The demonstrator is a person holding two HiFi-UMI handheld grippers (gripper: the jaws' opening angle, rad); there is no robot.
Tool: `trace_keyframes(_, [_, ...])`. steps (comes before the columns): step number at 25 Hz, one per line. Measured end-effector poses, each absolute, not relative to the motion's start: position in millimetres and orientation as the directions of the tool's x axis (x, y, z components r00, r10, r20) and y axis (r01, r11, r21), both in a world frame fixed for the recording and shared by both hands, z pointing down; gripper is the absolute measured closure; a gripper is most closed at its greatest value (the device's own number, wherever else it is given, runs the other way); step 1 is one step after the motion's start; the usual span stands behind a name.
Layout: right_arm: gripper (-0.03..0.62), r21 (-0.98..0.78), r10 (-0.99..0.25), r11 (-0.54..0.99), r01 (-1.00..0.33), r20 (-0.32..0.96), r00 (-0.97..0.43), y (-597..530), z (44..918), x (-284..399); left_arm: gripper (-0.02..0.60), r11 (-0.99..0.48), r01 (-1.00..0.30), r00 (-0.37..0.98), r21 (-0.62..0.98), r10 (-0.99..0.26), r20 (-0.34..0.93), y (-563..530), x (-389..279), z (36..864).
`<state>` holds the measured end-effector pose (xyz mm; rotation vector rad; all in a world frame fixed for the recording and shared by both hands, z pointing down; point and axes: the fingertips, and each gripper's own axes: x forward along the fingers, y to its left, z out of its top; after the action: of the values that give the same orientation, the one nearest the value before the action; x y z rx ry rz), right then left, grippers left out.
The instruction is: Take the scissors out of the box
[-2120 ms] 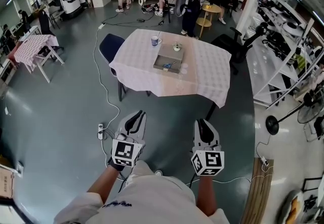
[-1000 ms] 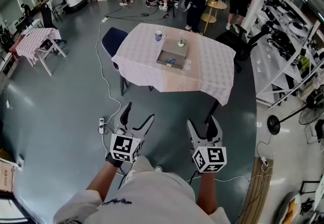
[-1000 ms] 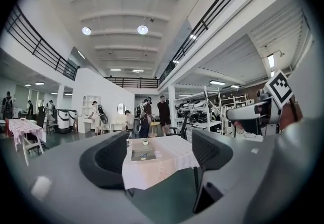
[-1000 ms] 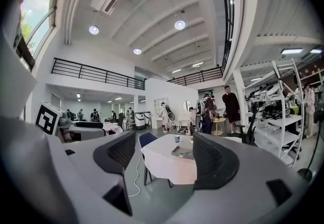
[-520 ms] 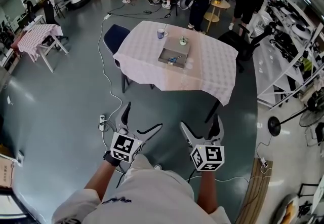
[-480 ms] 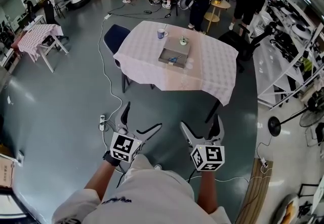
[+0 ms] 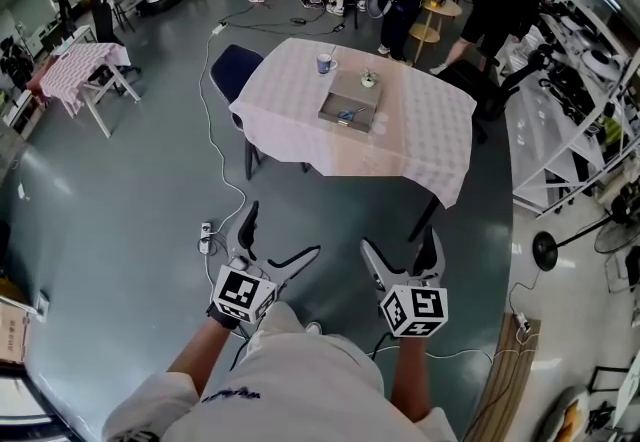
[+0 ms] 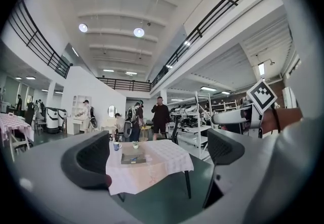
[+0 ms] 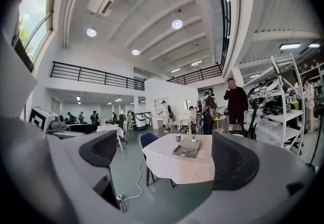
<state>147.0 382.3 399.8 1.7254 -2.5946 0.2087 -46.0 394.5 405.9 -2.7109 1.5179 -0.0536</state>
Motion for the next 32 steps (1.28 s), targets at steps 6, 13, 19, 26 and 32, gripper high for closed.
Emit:
trace_keyframes(6, [0.022, -0.114, -0.913, 0.387, -0.915, 0.092, -0.397, 384.2, 402.2, 148.9, -0.006, -0.491, -0.870, 0.492, -0.038, -0.871, -0.003, 396.4, -52.6, 402.2])
trace_keyframes(13, [0.031, -0.120, -0.907, 0.401, -0.908, 0.085, -0.412, 383.5, 404.1, 144.8, -0.005, -0.473, -0.880, 0.473, -0.048, -0.881, 0.010, 403.4, -62.0, 402.5])
trace_keyframes(19, [0.055, -0.129, -0.901, 0.410, -0.903, 0.093, -0.423, 384.5, 405.3, 142.3, -0.005, -0.462, -0.886, 0.462, -0.032, -0.887, 0.015, 404.0, -65.9, 402.4])
trace_keyframes(26, [0.102, -0.138, -0.894, 0.417, -0.899, 0.115, -0.432, 387.3, 414.6, 142.5, -0.005, -0.459, -0.888, 0.457, -0.038, -0.888, 0.048, 409.1, -70.1, 406.8])
trace_keyframes(32, [0.137, -0.139, -0.898, 0.401, -0.906, 0.137, -0.418, 375.9, 421.5, 144.6, -0.005, -0.463, -0.886, 0.460, -0.031, -0.885, 0.066, 395.2, -74.6, 414.7])
